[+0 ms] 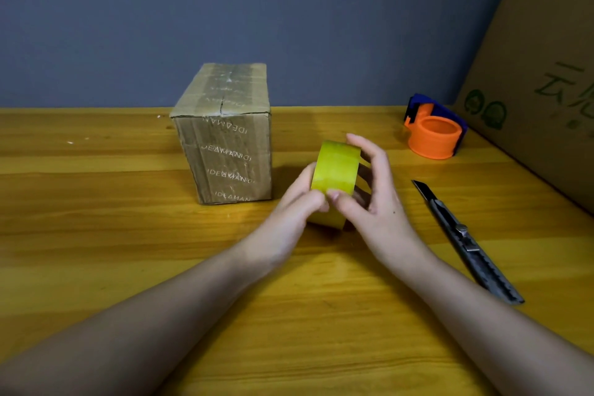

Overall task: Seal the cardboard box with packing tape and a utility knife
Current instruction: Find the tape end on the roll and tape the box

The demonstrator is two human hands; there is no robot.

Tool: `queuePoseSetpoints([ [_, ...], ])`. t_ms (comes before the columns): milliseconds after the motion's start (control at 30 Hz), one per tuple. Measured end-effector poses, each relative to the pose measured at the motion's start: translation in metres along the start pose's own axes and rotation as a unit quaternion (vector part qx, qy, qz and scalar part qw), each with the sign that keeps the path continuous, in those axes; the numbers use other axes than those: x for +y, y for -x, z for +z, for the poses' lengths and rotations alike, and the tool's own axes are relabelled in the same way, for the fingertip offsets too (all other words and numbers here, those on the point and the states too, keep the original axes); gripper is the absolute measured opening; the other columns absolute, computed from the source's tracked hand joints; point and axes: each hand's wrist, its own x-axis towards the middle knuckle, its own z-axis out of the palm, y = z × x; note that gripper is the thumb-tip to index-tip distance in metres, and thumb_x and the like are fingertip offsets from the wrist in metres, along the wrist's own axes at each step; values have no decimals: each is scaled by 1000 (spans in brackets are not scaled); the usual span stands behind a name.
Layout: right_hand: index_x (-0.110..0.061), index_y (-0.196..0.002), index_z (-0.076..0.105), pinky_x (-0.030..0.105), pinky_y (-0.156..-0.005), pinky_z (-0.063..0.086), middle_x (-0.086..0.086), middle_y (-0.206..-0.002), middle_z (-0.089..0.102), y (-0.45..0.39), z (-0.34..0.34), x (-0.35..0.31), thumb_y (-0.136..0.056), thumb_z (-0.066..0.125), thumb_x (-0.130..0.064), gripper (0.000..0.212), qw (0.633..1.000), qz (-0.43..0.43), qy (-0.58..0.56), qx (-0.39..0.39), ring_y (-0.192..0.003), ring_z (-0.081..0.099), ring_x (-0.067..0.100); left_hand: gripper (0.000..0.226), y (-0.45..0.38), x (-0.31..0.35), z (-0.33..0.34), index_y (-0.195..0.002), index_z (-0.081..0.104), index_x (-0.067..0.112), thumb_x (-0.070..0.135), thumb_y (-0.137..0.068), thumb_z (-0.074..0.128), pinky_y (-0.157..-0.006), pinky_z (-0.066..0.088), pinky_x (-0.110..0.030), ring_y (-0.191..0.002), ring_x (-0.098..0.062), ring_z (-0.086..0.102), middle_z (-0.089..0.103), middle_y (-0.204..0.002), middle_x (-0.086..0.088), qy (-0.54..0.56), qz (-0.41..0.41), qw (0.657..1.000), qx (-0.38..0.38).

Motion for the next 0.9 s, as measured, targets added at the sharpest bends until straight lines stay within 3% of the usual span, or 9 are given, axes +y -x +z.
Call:
queuePoseSetpoints([
  [67,-30,-139,34,4,-86,43,1,-140,40,-1,-3,1,-77,64,-28,69,1000,15,-18,12,-122,46,2,42,8,4,4,-106,55,22,24,-65,60,-82,45,-23,-91,-9,53,62,-96,2,-60,35,997,-32],
  [133,-32,-140,33,17,-99,44,-2,-140,40,-2,-5,2,-77,63,-39,70,999,24,10,20,-123,45,0,42,11,4,6,-107,50,16,25,-69,66,-80,46,-25,-87,-6,54,60,-94,9,-136,53,989,-4],
  [200,-30,-139,36,25,-109,37,-6,-141,39,-2,-8,0,-77,61,-47,69,994,-14,98,33,-130,38,1,40,10,4,7,-105,50,16,21,-70,69,-77,46,-20,-81,-1,55,60,-89,18,-176,61,982,38],
  [267,-23,-134,46,26,-110,34,-4,-138,43,-1,-9,-5,-80,63,-42,60,979,-92,172,55,-131,39,5,39,11,5,7,-106,50,20,21,-71,68,-79,48,-24,-82,-2,57,61,-90,19,-208,75,973,62],
  [400,-18,-114,64,22,-100,36,-2,-119,56,2,-9,-12,-82,69,-25,33,946,-191,246,86,-113,52,15,57,12,6,7,-121,48,31,42,-67,62,-87,50,-43,-99,-24,64,68,-106,6,-330,89,934,109],
  [500,-16,-103,68,20,-95,37,-2,-110,61,1,-10,-11,-80,72,-23,24,947,-201,234,91,-105,56,16,56,13,10,8,-119,44,36,47,-65,56,-88,50,-40,-100,-26,65,69,-107,5,-394,103,904,127],
  [667,-14,-92,70,41,-86,48,0,-100,62,0,-14,-10,-79,74,-20,14,964,-175,173,101,-101,58,17,55,15,8,10,-118,52,28,48,-67,58,-85,41,-23,-86,-24,62,72,-99,2,-492,135,847,148],
  [800,-14,-90,70,38,-83,49,0,-96,60,-1,-16,-10,-79,74,-18,12,970,-158,159,92,-98,58,18,51,13,7,8,-113,54,24,43,-66,60,-82,34,-22,-78,-23,64,73,-84,-1,-545,162,808,154],
  [900,-15,-89,69,34,-78,48,-1,-93,58,-2,-17,-9,-82,71,-17,7,971,-155,158,90,-95,57,18,48,13,6,6,-112,53,25,42,-68,59,-86,34,-24,-76,-20,64,71,-78,2,-558,157,803,142],
])
